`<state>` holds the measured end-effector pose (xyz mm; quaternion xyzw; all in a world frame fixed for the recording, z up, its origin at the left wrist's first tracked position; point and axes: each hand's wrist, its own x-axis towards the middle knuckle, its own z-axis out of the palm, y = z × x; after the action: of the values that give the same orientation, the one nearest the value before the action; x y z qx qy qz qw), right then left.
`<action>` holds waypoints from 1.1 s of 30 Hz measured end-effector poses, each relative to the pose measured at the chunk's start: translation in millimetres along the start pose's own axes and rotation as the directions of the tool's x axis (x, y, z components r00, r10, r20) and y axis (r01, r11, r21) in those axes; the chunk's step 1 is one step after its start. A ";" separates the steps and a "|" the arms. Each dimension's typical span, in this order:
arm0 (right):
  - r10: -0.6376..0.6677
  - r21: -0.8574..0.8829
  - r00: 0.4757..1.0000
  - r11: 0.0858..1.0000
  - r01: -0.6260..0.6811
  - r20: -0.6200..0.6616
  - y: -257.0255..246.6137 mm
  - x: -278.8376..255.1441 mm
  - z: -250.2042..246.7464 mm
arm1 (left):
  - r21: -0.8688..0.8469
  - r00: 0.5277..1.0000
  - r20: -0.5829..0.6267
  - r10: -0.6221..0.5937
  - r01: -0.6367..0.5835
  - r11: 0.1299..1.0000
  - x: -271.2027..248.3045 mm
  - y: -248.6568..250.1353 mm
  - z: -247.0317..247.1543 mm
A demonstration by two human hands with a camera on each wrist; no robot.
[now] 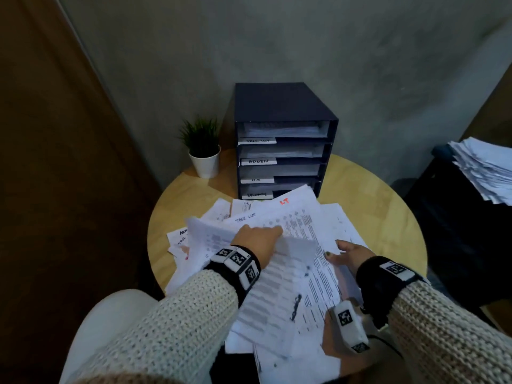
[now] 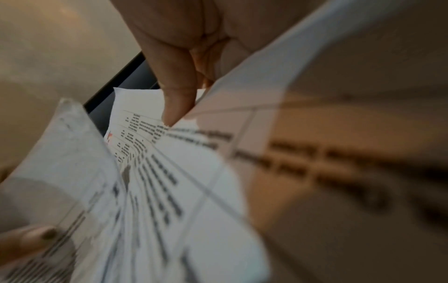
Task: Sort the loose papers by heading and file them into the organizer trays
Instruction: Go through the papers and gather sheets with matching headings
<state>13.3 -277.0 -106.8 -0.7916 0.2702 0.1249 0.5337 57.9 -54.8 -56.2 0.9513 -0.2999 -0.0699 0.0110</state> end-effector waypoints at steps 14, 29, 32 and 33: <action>0.121 0.236 0.992 0.966 -0.106 -0.048 24.4 12.3 -17.9 | -0.625 0.626 0.065 -0.777 0.633 0.458 13.9 -139.2 -18.7; 0.062 0.543 0.996 0.836 -0.087 0.064 29.1 22.2 -2.6 | -0.759 0.743 0.220 -0.632 0.537 0.368 24.1 -62.2 56.2; 0.180 0.327 0.983 0.931 -0.160 -0.031 29.4 27.7 -2.7 | -0.786 0.789 0.289 -0.542 0.518 0.337 24.7 -45.0 70.2; 0.221 0.197 0.973 0.959 -0.206 -0.059 24.0 25.3 -1.9 | -0.765 0.790 0.294 -0.538 0.532 0.362 24.6 -46.2 70.6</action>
<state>20.5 -293.0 -137.0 -0.7078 0.3859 0.1237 0.5786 94.2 -29.4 -132.1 0.8775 0.0932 -0.1967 0.4272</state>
